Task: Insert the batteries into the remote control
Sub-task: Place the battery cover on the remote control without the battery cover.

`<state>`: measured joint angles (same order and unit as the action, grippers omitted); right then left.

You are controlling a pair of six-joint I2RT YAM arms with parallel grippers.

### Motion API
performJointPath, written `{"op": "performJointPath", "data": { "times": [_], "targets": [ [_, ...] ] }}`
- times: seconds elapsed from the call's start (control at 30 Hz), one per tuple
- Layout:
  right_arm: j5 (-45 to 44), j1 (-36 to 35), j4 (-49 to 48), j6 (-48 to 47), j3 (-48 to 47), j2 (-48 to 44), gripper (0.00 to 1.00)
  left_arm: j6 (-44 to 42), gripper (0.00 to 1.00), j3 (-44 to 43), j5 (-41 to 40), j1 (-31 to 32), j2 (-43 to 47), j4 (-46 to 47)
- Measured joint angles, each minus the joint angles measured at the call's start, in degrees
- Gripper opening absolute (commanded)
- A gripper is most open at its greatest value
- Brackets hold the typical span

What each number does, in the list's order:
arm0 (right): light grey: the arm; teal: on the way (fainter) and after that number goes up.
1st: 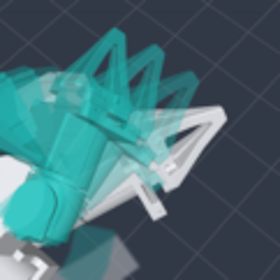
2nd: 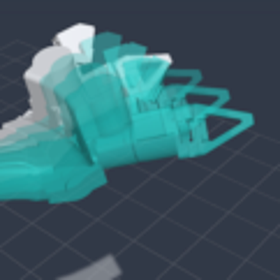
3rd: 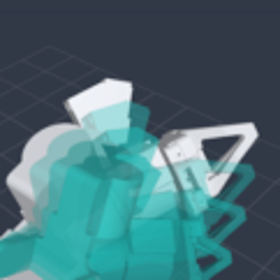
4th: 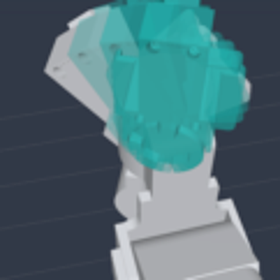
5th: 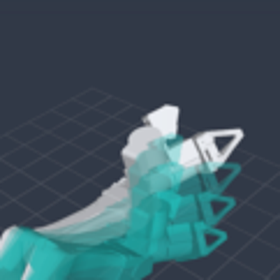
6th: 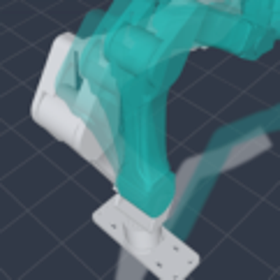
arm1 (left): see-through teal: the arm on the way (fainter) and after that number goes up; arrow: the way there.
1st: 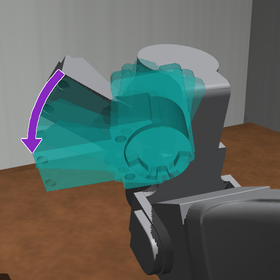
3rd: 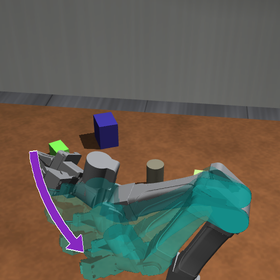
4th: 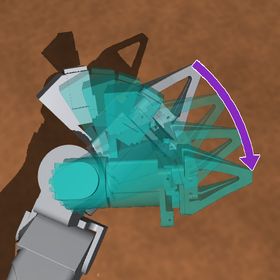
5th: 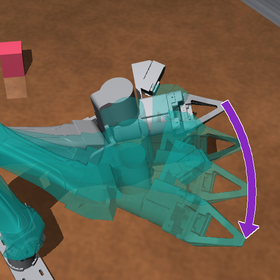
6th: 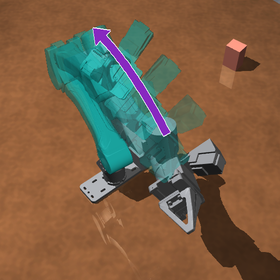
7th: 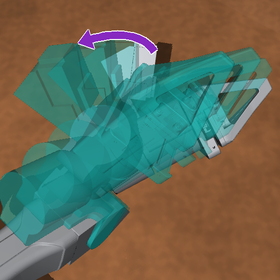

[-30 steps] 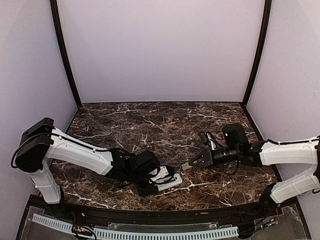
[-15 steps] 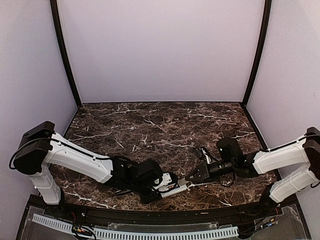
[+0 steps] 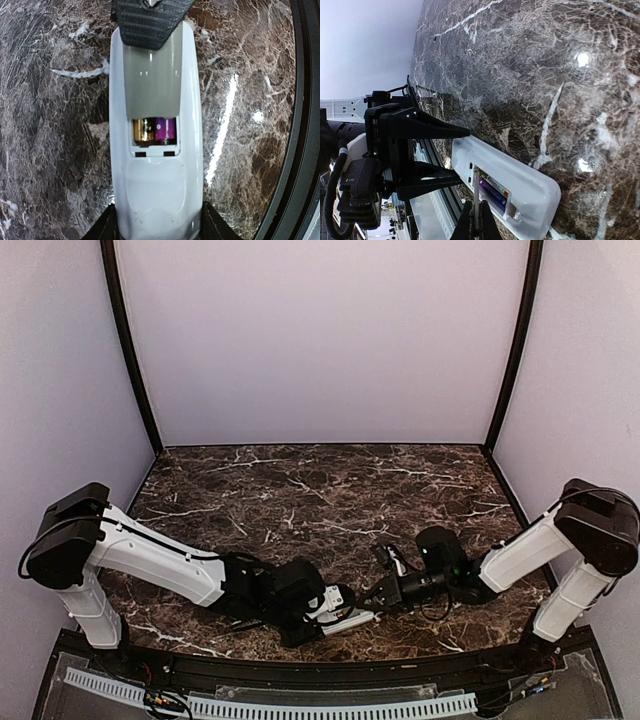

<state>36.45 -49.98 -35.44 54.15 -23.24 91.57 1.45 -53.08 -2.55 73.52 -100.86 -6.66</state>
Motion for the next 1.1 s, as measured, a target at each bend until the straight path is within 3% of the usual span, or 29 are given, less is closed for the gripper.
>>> {"op": "performJointPath", "data": {
  "times": [0.47, 0.73, 0.93, 1.1],
  "targets": [
    [-0.24, -2.73, -10.97, 5.57, -0.94, 7.65, 0.0, -0.35, 0.36, -0.09, -0.02, 0.0, 0.0, -0.31],
    [-1.11, -2.89, -10.73, 7.06, -0.61, 7.41, 0.0, -0.35, 0.37, -0.13, -0.02, 0.0, 0.0, -0.44],
    [-1.6, -2.95, -8.37, 7.8, -1.22, 7.08, 0.0, -0.35, 0.45, -0.15, 0.0, 0.0, 0.0, -0.44],
    [-1.79, -2.95, -4.26, 7.82, -2.47, 6.03, 0.0, -0.46, 0.58, -0.15, 0.02, 0.0, 0.0, -0.31]
  ]
}}
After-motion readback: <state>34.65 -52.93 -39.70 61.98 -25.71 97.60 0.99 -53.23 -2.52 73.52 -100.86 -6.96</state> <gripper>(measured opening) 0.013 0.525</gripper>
